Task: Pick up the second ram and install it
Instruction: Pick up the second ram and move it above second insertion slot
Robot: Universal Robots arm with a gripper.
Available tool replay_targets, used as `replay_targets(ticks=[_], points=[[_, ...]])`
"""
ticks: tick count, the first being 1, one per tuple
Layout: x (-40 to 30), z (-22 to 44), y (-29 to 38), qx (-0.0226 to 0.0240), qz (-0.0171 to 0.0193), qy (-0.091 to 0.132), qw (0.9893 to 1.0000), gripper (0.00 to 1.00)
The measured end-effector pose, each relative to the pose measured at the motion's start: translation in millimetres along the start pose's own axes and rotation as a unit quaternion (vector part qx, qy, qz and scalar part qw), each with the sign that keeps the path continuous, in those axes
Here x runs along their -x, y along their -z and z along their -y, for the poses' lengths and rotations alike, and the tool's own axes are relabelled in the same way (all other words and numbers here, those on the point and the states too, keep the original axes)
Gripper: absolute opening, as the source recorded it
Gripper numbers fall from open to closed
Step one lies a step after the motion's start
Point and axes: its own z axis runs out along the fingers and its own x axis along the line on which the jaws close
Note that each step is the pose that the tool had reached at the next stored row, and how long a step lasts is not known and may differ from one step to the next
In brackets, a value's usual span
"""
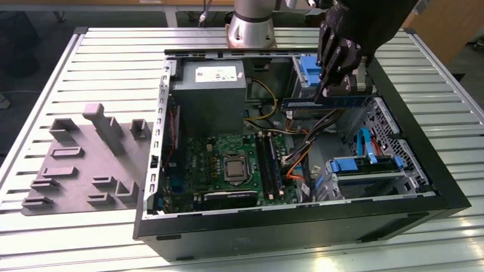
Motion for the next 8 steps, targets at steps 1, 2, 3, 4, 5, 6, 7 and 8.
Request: replay_targets(ticks=[1, 2, 3, 4, 5, 6, 7, 8], points=[[0.0, -1.1, 0.0, 0.0, 0.0, 0.0, 1.0, 0.12], [-0.1, -2.1, 0.0, 0.0, 0.0, 0.0, 1.0, 0.12], [-0.1, -3.1, -0.1, 0.0, 0.0, 0.0, 1.0, 0.12], [-0.1, -4.0, -0.1, 0.0, 0.0, 0.0, 1.0, 0.12], [-0.1, -4.7, -0.1, 0.0, 0.0, 0.0, 1.0, 0.12], [-0.2, -5.5, -0.1, 0.0, 0.0, 0.0, 1.0, 0.12], [-0.2, -6.3, -0.1, 0.0, 0.0, 0.0, 1.0, 0.12], [-0.2, -7.1, -0.1, -0.0001, 0.0, 0.0, 1.0, 0.12]])
